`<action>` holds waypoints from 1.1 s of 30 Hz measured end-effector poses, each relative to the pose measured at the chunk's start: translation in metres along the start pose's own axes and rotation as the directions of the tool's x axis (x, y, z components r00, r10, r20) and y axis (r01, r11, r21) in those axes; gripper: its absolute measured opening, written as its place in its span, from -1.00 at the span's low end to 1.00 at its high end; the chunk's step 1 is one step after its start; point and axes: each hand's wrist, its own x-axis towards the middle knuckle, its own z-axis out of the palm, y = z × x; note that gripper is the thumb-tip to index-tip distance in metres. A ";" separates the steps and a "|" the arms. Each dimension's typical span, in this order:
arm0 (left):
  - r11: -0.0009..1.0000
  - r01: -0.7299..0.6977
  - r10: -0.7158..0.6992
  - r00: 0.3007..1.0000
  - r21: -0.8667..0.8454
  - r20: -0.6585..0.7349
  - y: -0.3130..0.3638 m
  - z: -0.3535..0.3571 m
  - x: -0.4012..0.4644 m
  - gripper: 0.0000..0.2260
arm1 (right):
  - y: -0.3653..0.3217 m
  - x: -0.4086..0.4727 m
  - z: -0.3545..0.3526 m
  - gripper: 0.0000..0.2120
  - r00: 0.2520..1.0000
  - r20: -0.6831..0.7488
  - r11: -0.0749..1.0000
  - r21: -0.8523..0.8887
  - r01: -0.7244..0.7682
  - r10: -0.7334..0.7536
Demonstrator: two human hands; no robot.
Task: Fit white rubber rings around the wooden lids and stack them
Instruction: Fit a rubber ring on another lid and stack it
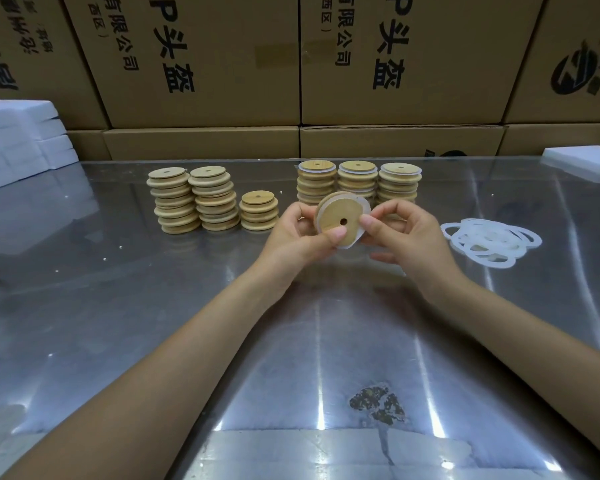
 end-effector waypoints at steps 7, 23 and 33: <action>0.829 -0.171 0.159 0.985 0.533 0.068 -0.007 0.009 -0.002 -0.55 | 0.004 -0.003 0.004 -0.86 0.970 0.040 0.913 -0.333 0.238 -0.239; 0.972 -0.052 0.044 0.998 0.228 0.040 -0.008 0.009 -0.003 -0.64 | 0.001 0.001 0.004 -0.91 0.998 0.043 0.998 -0.043 0.040 -0.038; 0.993 -0.039 0.040 0.999 0.112 -0.013 -0.007 0.006 -0.002 -0.73 | 0.001 0.001 0.002 -0.91 0.998 0.026 0.998 -0.025 -0.052 0.053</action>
